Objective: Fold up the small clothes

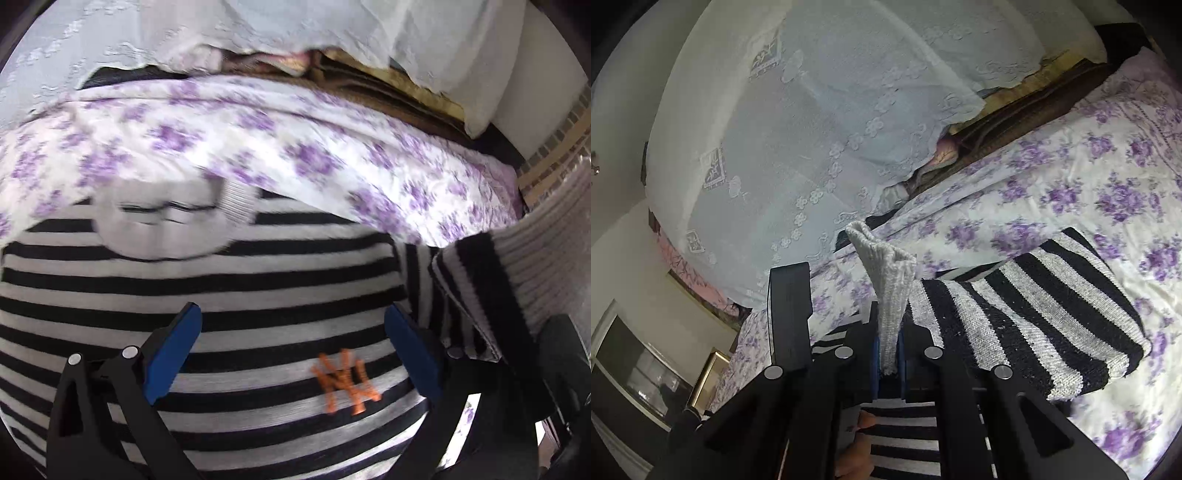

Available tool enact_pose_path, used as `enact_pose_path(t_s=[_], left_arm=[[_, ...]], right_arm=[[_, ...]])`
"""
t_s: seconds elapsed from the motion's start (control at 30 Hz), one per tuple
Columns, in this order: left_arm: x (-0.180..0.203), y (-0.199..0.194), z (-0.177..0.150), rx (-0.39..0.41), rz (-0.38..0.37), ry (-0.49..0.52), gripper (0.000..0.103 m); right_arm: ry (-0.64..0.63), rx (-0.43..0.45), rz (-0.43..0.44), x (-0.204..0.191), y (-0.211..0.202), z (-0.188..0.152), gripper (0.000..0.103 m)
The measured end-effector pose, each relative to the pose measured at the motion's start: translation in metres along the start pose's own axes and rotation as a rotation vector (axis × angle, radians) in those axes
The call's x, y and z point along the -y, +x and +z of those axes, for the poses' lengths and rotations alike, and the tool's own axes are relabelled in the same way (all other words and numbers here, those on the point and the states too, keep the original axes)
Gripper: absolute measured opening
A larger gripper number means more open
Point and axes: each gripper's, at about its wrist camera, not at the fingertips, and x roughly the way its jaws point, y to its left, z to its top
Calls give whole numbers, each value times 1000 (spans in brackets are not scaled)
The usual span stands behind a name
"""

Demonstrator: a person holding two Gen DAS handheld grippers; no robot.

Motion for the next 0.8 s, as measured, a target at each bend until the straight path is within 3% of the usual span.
enact_pose_path(t_s=[0.43, 0.63, 0.7, 0.73, 0.77, 0.8], left_arm=[[-104, -49, -1, 84, 108, -87, 95], [-140, -44, -10, 85, 156, -110, 95], [-152, -30, -16, 52, 187, -119, 96], [-159, -21, -20, 22, 207, -129, 96], [-166, -13, -25, -7, 225, -144, 96], [-175, -9, -31, -11, 216, -165, 96]], right_arm=[[-103, -90, 33, -92, 65, -29, 11], [-117, -147, 8, -101, 98, -46, 11], [-122, -192, -19, -94, 115, -57, 16], [-118, -213, -31, -91, 122, -62, 23], [-105, -245, -52, -84, 129, -68, 37], [-92, -267, -62, -79, 134, -73, 41]])
